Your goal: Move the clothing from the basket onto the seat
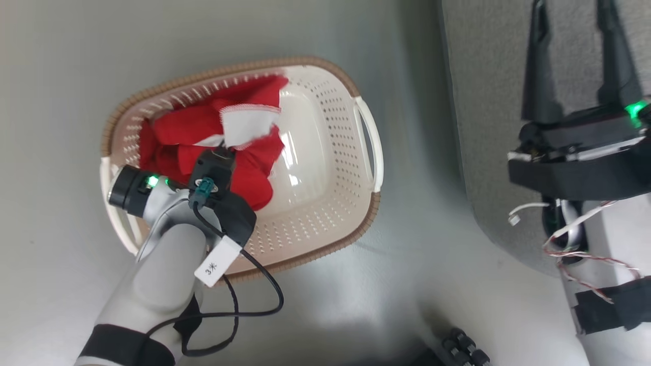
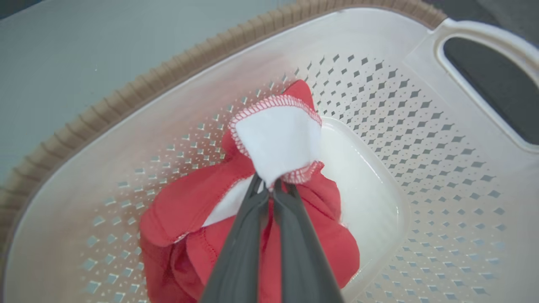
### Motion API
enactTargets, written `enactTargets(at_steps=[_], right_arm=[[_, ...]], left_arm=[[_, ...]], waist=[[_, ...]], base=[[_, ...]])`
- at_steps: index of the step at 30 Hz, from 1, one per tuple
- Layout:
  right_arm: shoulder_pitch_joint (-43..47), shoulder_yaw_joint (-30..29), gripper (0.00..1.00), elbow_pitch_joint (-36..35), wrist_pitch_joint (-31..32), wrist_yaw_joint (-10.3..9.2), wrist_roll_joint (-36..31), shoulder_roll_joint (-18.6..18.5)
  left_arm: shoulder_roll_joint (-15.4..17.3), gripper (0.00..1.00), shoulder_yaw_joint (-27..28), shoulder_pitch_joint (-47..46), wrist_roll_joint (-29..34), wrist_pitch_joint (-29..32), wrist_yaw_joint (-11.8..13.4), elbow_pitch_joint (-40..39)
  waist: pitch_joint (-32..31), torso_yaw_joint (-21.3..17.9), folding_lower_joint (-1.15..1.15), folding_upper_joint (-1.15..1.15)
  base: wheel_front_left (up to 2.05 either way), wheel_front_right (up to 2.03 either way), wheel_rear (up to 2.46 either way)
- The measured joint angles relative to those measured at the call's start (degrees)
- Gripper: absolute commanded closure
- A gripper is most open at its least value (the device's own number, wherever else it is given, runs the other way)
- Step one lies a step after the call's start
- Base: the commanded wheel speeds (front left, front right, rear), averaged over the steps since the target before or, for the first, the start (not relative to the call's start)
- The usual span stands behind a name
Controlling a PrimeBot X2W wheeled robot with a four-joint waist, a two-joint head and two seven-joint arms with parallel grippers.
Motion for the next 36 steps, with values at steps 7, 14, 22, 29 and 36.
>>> enactTargets(at_steps=[7, 14, 22, 29, 36], right_arm=[[1.1, 0.6, 0.0, 4.3, 0.0, 0.67, 0.0, 0.8], [2.8, 0.5, 0.0, 8.2, 0.0, 1.14, 0.1, 1.1], [4.1, 0.2, 0.0, 11.4, 0.0, 1.65, 0.3, 1.3], [6.4, -0.1, 0.0, 13.6, 0.0, 1.99, 0.6, 1.5], [8.9, -0.3, 0.0, 15.8, 0.0, 2.13, 0.7, 2.3]], left_arm=[[-0.4, 1.0, -1.2, 1.5, -0.1, 0.0, -2.3, -3.3], [-0.6, 1.0, -1.7, 3.1, -1.4, -0.1, -6.0, -7.3], [-0.4, 1.0, -1.6, 3.4, -2.1, -0.1, -7.4, -11.5], [0.2, 1.0, -2.1, 4.1, -3.6, -0.1, -8.5, -14.1], [1.0, 1.0, -2.8, 4.5, -4.2, -0.1, -8.6, -16.1]], waist=[[-4.9, 1.5, 0.0, 0.0], [-10.1, 3.1, 0.0, 0.0], [-16.0, 5.0, 0.0, 0.0], [-21.3, 6.6, -0.01, 0.0], [-26.6, 8.0, 0.0, 0.0]], base=[[0.0, 0.0, 0.0], [0.0, 0.0, 0.0], [0.0, 0.0, 0.0], [0.0, 0.0, 0.0], [0.0, 0.0, 0.0]])
